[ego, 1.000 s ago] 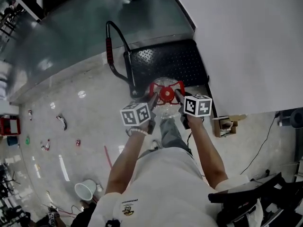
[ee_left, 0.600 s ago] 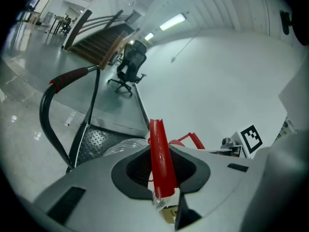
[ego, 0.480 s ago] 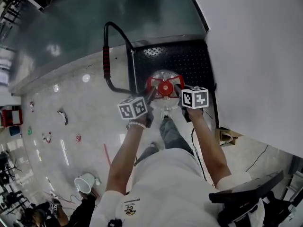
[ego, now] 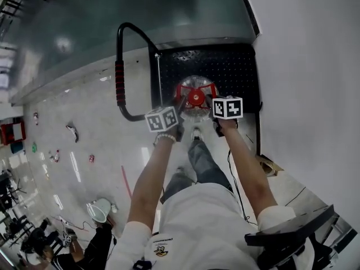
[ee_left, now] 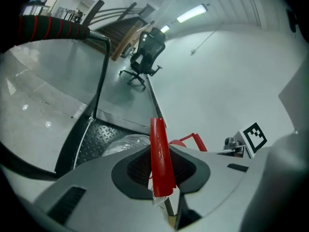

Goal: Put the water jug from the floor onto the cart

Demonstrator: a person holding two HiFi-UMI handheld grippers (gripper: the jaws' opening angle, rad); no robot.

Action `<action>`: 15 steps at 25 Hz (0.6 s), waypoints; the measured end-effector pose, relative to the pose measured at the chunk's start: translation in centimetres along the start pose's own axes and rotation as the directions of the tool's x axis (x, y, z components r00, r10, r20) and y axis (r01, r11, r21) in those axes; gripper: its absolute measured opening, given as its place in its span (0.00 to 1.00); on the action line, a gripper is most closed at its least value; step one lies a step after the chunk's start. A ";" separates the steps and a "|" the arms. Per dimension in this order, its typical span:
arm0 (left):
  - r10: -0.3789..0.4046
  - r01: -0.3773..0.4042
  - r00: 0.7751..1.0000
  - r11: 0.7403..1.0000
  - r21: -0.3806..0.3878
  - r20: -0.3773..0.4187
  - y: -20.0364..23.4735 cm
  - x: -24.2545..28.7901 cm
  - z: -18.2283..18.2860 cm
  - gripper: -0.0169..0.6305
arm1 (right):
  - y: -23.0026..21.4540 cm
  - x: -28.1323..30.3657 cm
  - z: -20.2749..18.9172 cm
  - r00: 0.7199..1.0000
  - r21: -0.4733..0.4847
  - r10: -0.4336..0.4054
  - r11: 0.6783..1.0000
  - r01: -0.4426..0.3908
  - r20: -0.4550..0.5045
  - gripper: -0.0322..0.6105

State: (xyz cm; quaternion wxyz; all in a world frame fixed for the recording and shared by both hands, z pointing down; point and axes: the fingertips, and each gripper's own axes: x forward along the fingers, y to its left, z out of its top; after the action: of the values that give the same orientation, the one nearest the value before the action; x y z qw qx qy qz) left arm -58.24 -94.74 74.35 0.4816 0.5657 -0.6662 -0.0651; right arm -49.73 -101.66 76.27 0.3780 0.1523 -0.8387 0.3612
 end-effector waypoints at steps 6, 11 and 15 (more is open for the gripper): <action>0.039 -0.039 0.999 0.999 0.017 -0.012 2.8 3.0 -0.6 0.14 | -2.0 3.7 -0.3 0.999 -0.011 -0.020 1.000 0.020 -0.047 0.09; 0.072 -0.071 0.996 0.997 0.021 -0.043 3.9 3.9 -1.4 0.14 | -2.8 5.0 -0.7 0.997 -0.007 -0.031 1.000 0.030 -0.068 0.09; 0.071 -0.071 0.997 0.997 0.012 -0.035 4.3 4.3 -2.0 0.14 | -3.4 5.7 -1.3 0.997 -0.001 -0.030 1.000 0.030 -0.070 0.09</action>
State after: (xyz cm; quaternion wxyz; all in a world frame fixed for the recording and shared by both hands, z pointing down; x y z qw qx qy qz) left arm -59.37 -95.83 80.59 0.4922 0.5452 -0.6777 -0.0345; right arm -51.06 -102.99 82.70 0.4125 0.1522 -0.8225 0.3607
